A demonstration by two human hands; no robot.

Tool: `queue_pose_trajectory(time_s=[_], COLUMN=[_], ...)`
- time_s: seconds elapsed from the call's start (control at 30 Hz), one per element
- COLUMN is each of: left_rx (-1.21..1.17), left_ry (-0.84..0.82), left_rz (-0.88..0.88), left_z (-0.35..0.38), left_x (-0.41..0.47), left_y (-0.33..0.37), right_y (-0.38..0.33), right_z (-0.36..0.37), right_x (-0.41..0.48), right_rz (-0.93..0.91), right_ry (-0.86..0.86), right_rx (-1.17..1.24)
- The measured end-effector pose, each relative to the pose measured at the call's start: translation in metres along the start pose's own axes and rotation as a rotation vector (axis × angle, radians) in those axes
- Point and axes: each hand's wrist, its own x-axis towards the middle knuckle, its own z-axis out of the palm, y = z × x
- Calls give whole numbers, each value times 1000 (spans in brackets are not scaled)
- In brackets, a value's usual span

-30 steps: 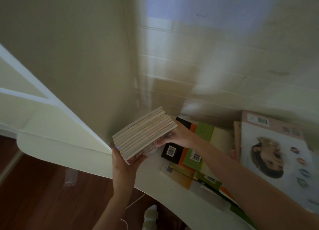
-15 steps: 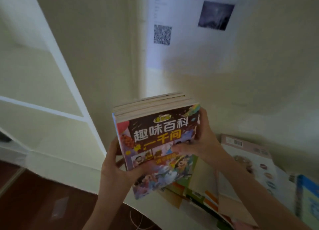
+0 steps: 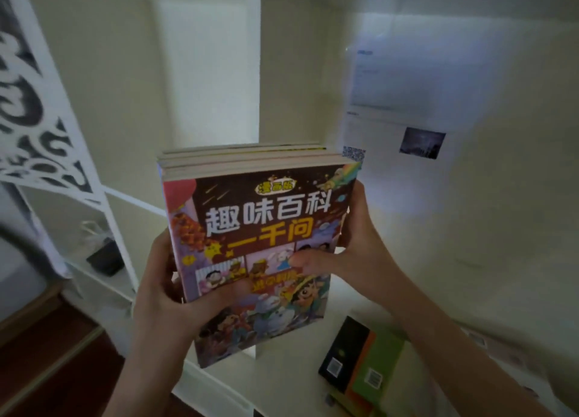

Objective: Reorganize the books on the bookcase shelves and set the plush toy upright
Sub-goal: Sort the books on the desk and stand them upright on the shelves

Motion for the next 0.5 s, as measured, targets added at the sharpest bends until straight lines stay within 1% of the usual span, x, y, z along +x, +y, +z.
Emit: queue_pose_trajectory(time_s=[0.13,0.2,0.27,0.33,0.43,0.5], left_rx=[-58,-72,-82,-104,-150,-149], left_ry=[104,108,149,188,259,287], left_rz=[14,48,67,77,91,110], left_z=[-28,-45,-62,-75,-86,-89], left_x=[3,8,18,35,73,105], left_y=[15,20,21,17,8,1], right_y=[-13,-14,-14,-9,2,9], right_z=[27,44,63,81,102,114], right_x=[22,38,59,84,126,154], right_rz=[-29,-33,-23,-11,33,32], right_ry=[-44,-89,-136,-182,-212,-217], right_rx=[57,87,101,141,189,227])
